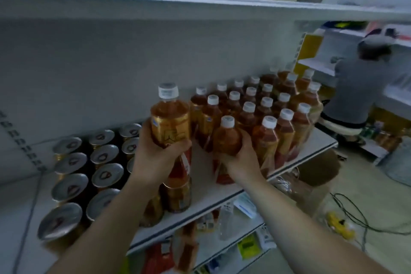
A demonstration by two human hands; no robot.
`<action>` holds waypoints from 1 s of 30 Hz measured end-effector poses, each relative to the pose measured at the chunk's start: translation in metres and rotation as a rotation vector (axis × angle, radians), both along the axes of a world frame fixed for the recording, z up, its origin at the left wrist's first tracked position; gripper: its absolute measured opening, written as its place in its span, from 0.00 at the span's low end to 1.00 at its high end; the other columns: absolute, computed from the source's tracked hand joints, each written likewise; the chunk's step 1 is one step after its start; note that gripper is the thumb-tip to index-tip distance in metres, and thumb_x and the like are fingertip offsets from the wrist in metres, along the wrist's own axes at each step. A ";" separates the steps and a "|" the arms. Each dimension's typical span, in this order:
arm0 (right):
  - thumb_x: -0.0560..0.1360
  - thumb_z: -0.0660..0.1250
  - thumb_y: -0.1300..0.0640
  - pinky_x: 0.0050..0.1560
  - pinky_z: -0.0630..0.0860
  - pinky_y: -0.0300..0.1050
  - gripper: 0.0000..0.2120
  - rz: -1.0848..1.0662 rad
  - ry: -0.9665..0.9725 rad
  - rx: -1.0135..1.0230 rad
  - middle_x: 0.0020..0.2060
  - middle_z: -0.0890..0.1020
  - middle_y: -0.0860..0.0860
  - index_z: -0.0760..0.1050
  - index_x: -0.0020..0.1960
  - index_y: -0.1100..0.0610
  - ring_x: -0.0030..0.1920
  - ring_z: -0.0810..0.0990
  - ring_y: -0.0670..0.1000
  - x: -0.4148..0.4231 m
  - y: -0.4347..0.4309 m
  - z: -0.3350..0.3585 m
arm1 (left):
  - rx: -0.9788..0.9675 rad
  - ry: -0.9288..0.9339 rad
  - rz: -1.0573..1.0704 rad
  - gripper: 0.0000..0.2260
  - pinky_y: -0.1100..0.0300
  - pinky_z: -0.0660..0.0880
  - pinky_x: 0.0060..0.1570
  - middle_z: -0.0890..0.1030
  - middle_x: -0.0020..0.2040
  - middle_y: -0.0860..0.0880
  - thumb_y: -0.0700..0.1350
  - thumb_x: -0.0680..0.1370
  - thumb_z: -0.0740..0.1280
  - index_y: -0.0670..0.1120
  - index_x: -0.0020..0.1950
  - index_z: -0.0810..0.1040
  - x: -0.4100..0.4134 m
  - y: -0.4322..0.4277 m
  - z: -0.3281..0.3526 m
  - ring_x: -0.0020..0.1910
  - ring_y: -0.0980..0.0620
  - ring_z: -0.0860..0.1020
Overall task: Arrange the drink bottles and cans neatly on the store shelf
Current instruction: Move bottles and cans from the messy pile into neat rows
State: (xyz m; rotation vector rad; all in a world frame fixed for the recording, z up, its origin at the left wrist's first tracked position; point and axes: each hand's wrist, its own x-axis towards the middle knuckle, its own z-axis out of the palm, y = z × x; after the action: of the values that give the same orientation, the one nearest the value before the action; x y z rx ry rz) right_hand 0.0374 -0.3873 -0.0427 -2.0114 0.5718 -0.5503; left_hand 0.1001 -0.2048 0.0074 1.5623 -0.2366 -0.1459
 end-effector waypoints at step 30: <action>0.73 0.67 0.38 0.74 0.42 0.61 0.39 0.303 0.541 -1.107 0.70 0.70 0.52 0.53 0.77 0.49 0.75 0.57 0.57 0.055 -0.048 0.084 | 0.019 -0.008 0.044 0.25 0.40 0.77 0.54 0.83 0.48 0.54 0.53 0.57 0.77 0.68 0.49 0.71 0.002 0.005 -0.016 0.51 0.48 0.82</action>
State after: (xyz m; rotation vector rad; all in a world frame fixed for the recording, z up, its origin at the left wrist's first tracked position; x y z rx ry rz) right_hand 0.0927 -0.4351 0.0412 -3.2771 0.2457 -0.0909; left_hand 0.1021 -0.2002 -0.0085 1.5863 -0.2068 -0.1079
